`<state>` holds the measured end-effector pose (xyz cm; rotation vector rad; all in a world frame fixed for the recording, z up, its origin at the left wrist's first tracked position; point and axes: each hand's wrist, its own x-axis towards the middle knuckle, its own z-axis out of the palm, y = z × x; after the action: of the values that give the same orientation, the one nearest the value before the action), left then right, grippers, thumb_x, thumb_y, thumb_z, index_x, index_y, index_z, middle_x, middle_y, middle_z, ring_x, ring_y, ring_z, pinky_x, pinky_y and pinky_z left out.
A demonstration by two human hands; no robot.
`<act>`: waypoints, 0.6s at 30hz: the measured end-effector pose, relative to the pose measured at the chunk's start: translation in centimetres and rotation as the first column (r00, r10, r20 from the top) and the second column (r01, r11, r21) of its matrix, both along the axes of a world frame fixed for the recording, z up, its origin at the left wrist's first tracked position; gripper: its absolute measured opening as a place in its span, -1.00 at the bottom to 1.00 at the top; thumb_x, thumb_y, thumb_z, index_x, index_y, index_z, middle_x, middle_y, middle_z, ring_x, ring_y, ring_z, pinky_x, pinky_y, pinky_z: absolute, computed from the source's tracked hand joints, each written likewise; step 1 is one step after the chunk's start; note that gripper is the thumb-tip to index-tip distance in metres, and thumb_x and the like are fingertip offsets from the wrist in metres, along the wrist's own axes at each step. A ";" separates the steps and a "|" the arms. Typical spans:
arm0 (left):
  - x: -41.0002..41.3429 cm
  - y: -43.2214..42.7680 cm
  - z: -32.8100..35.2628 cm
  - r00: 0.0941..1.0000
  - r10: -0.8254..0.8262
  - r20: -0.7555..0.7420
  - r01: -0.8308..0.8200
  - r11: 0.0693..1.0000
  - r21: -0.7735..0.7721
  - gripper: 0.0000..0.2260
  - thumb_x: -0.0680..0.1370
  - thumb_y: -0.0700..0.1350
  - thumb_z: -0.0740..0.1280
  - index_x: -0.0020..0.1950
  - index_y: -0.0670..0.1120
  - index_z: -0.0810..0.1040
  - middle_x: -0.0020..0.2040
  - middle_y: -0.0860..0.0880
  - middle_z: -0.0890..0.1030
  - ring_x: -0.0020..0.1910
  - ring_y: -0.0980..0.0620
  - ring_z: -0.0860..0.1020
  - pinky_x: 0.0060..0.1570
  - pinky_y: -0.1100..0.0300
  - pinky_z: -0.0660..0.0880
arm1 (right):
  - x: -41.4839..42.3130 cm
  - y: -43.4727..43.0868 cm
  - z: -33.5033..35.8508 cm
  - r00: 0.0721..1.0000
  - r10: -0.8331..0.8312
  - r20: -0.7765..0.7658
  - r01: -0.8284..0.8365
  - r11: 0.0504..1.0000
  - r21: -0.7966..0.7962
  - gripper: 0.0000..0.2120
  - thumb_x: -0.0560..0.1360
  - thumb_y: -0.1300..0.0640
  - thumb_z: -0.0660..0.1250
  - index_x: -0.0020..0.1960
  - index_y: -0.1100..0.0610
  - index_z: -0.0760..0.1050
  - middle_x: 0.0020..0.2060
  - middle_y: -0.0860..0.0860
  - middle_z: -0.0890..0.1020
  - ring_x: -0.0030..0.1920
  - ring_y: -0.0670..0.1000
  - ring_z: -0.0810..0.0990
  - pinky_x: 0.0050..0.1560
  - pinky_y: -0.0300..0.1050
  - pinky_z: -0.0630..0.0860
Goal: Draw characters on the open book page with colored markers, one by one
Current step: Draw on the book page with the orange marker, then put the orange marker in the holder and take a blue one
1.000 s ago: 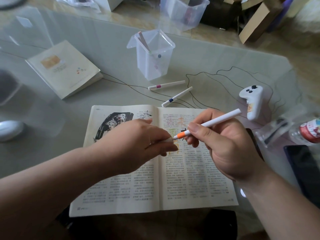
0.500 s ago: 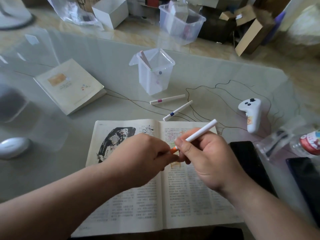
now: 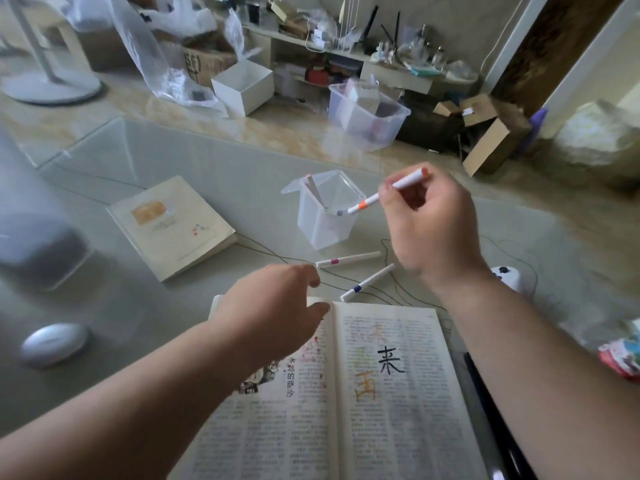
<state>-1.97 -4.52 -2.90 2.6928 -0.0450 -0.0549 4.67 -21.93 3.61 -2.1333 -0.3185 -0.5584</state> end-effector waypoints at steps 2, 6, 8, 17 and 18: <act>0.0 -0.1 -0.1 1.000 -0.019 0.010 0.019 1.000 -0.001 -0.67 0.48 0.25 0.28 0.16 0.15 0.52 -0.08 0.14 0.64 0.01 0.02 0.58 -0.16 0.15 0.46 | 3.3 1.3 0.7 1.000 -0.017 0.022 0.018 0.998 -0.061 -0.92 0.54 0.12 0.38 -0.05 0.13 0.56 -0.26 -0.14 0.58 -0.20 -0.13 0.61 -0.17 -0.35 0.52; 0.3 0.1 -0.4 0.999 -0.019 0.045 0.020 1.000 -0.009 -0.71 0.50 0.23 0.27 0.13 0.13 0.53 -0.10 0.13 0.64 0.01 0.02 0.57 -0.18 0.16 0.44 | 6.7 1.8 -0.6 0.994 -0.015 -0.108 -0.002 0.988 -0.152 -0.82 0.49 0.11 0.41 0.08 0.09 0.55 -0.23 -0.09 0.58 -0.16 -0.08 0.60 -0.11 -0.30 0.52; 0.3 0.2 -0.5 0.999 -0.018 0.045 0.018 1.000 -0.010 -0.71 0.50 0.23 0.27 0.13 0.12 0.54 -0.08 0.12 0.64 0.02 0.01 0.57 -0.16 0.15 0.46 | 6.6 0.9 -2.4 0.980 -0.057 -0.192 0.015 0.977 -0.211 -0.78 0.46 0.16 0.39 0.10 0.06 0.54 -0.26 -0.09 0.56 -0.18 -0.02 0.57 -0.13 -0.24 0.49; -0.3 -0.4 -0.8 0.999 -0.042 -0.007 0.042 0.999 0.024 -0.73 0.53 0.19 0.26 0.12 0.09 0.55 -0.06 0.09 0.65 0.02 -0.03 0.57 -0.15 0.15 0.48 | 3.8 -4.3 -10.8 0.841 -0.155 -0.519 -0.333 0.607 -0.722 -0.63 0.40 0.27 0.26 0.07 -0.11 0.59 0.13 -0.09 0.55 0.14 0.08 0.54 0.01 -0.12 0.45; -0.3 -0.5 -0.7 0.999 -0.039 -0.013 0.039 0.999 0.031 -0.73 0.53 0.19 0.26 0.10 0.07 0.56 -0.07 0.08 0.65 0.01 -0.03 0.57 -0.17 0.15 0.49 | 3.8 -4.4 -11.1 0.859 -0.139 -0.492 -0.325 0.595 -0.735 -0.67 0.42 0.24 0.27 0.05 -0.10 0.60 0.11 -0.08 0.56 0.15 0.08 0.54 0.02 -0.12 0.44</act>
<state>-2.31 -5.01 -3.62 2.7226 -0.0938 -0.0855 8.51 -26.29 -7.47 -3.0140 -0.4372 0.3443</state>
